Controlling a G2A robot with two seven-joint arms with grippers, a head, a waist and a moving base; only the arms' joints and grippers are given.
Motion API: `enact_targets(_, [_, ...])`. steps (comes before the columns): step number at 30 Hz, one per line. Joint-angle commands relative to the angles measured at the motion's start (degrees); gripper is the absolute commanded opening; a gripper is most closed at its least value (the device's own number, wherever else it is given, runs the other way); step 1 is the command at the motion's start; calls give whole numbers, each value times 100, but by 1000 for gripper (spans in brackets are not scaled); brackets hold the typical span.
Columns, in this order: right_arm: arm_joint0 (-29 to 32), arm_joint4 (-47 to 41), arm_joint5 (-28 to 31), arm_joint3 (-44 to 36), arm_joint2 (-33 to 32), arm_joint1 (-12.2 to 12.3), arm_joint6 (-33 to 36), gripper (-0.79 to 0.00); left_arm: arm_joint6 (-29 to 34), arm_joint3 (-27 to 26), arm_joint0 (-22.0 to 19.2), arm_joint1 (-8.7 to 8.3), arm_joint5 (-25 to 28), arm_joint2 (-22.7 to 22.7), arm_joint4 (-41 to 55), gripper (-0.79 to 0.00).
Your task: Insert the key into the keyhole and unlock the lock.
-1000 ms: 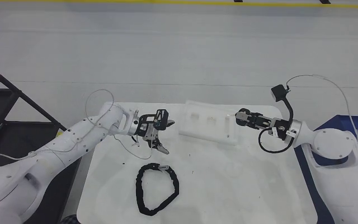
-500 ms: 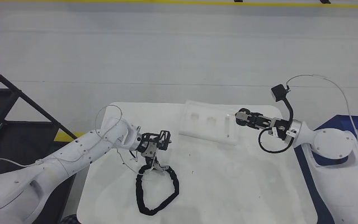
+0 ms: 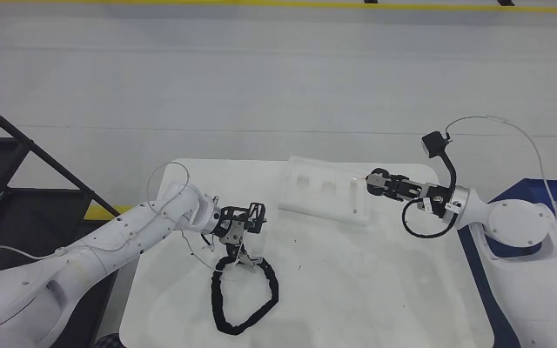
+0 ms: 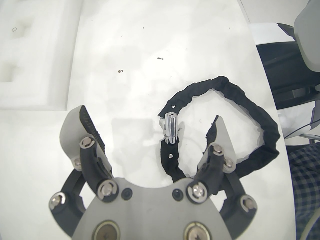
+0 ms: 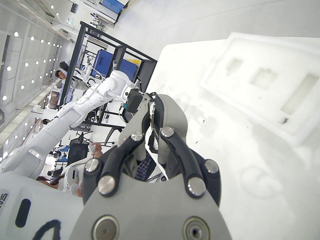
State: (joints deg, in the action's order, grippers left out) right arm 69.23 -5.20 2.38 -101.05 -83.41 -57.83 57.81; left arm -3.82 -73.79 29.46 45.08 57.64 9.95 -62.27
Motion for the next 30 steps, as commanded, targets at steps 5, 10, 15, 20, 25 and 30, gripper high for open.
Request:
enact_targets(5, [0,0,0,0,0,0,0,-785,-881,121,391,-125,-552,257,-252,0])
enact_targets(10, [0,0,0,0,0,0,0,-785,-2126,411,827,-289,-553,337,-945,0])
enact_targets(15, [0,0,0,0,0,0,0,-785,-3135,636,1117,-348,-673,339,-1709,0])
enact_targets(20, [0,0,0,0,0,0,0,-785,-3380,829,1279,-273,-1156,372,-2087,0])
enact_targets(25, [0,0,0,0,0,0,0,-785,-3436,915,1433,-150,-1530,387,-2286,0])
enact_targets(30, [0,0,0,0,0,0,0,-785,-3530,1082,1528,-27,-1666,407,-2457,0])
